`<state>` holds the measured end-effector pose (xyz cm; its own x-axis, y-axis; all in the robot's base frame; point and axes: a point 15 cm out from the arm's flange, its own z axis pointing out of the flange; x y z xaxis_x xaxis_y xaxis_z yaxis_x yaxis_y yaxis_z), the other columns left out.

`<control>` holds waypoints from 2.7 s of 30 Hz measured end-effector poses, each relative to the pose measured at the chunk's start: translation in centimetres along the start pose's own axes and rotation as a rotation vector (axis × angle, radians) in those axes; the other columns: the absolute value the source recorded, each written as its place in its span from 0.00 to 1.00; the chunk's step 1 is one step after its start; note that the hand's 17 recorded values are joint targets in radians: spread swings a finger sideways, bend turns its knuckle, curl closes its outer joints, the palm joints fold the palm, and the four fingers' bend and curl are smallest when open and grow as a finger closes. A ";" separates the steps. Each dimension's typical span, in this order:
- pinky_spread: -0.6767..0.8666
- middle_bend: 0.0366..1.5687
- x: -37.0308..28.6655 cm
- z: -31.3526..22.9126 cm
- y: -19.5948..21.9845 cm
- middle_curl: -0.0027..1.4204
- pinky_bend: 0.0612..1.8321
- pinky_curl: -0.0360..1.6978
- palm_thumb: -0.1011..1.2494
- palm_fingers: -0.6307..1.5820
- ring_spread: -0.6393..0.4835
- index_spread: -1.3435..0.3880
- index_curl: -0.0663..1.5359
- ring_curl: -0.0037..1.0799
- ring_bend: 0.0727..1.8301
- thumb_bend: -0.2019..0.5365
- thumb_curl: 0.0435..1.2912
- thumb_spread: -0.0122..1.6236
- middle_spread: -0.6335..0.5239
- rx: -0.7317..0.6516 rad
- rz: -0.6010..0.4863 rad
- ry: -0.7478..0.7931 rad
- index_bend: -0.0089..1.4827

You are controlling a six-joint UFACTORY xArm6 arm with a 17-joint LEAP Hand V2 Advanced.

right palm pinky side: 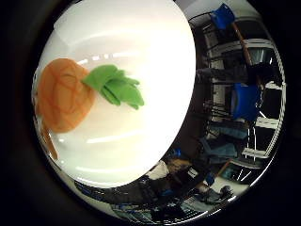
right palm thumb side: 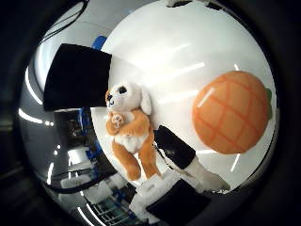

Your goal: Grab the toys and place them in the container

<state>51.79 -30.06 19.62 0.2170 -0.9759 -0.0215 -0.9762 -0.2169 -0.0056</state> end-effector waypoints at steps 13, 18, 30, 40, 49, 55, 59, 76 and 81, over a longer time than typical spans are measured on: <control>0.73 0.10 0.0 0.5 2.1 0.23 0.19 0.20 0.47 0.38 0.74 0.55 0.21 0.25 0.10 0.25 0.21 0.74 0.53 -0.104 -0.021 0.023 0.11; 0.73 0.11 0.2 1.1 2.4 0.23 0.19 0.20 0.47 0.38 0.74 0.55 0.21 0.25 0.10 0.25 0.21 0.74 0.53 -0.113 -0.016 0.016 0.11; 0.73 0.11 0.0 3.5 2.7 0.23 0.21 0.19 0.55 0.39 0.73 0.56 0.21 0.25 0.13 0.25 0.24 0.71 0.53 -0.145 -0.005 -0.009 0.11; 0.21 0.37 1.0 1.8 3.8 0.36 0.47 0.25 0.68 0.71 0.32 0.58 0.15 0.45 0.53 0.26 0.28 0.68 0.31 -0.159 0.003 0.025 0.12; 0.20 0.55 0.5 1.6 6.5 0.60 0.68 0.39 0.79 0.78 0.28 0.50 0.34 0.61 0.63 0.26 0.33 0.67 0.22 -0.227 0.025 -0.025 0.43; 0.27 0.67 0.2 0.5 7.7 0.73 0.75 0.48 0.85 0.72 0.30 0.53 0.52 0.73 0.69 0.27 0.35 0.72 0.24 -0.238 0.048 -0.053 0.63; 0.30 0.72 -1.0 -1.8 8.8 0.76 0.78 0.52 0.88 0.70 0.30 0.55 0.59 0.78 0.72 0.27 0.38 0.73 0.25 -0.251 0.058 -0.081 0.67; 0.33 0.78 -11.2 -16.0 10.5 0.76 0.74 0.64 0.88 0.70 0.33 0.58 0.69 0.83 0.75 0.26 0.46 0.67 0.31 -0.141 0.045 -0.242 0.67; 0.33 0.78 -15.7 -20.2 9.3 0.75 0.72 0.67 0.87 0.70 0.33 0.58 0.69 0.83 0.75 0.26 0.47 0.67 0.32 -0.071 -0.009 -0.233 0.66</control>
<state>39.31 -17.23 40.10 0.2118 -0.9442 -0.2521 -0.9700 -0.2346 0.0635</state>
